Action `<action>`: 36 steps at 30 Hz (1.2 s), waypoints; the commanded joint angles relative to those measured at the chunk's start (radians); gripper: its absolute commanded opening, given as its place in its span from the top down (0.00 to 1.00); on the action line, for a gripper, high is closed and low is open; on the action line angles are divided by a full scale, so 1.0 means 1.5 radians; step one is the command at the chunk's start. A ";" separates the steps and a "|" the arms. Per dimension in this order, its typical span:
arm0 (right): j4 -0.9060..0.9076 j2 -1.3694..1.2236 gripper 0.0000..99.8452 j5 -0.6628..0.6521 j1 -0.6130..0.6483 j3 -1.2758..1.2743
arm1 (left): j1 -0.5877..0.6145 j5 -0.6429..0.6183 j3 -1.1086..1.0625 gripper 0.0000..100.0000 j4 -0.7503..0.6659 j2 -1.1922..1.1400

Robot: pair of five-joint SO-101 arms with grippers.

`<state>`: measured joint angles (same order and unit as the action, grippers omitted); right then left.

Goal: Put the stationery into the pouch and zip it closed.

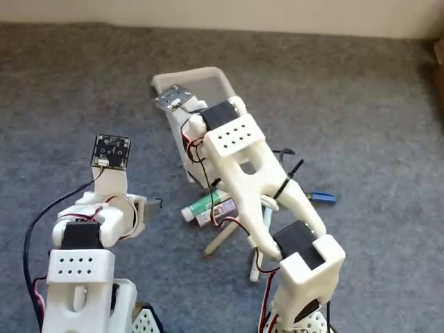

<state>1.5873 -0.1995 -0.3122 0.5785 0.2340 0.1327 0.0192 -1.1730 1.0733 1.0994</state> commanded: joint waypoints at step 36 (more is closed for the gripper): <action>-0.187 0.386 0.99 0.053 0.082 -0.314 | -0.131 -0.084 -0.054 0.70 -0.268 0.005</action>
<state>1.3203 0.3191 -0.2447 0.6690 -0.2386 -0.0468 -0.0959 -1.2605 0.6912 1.0994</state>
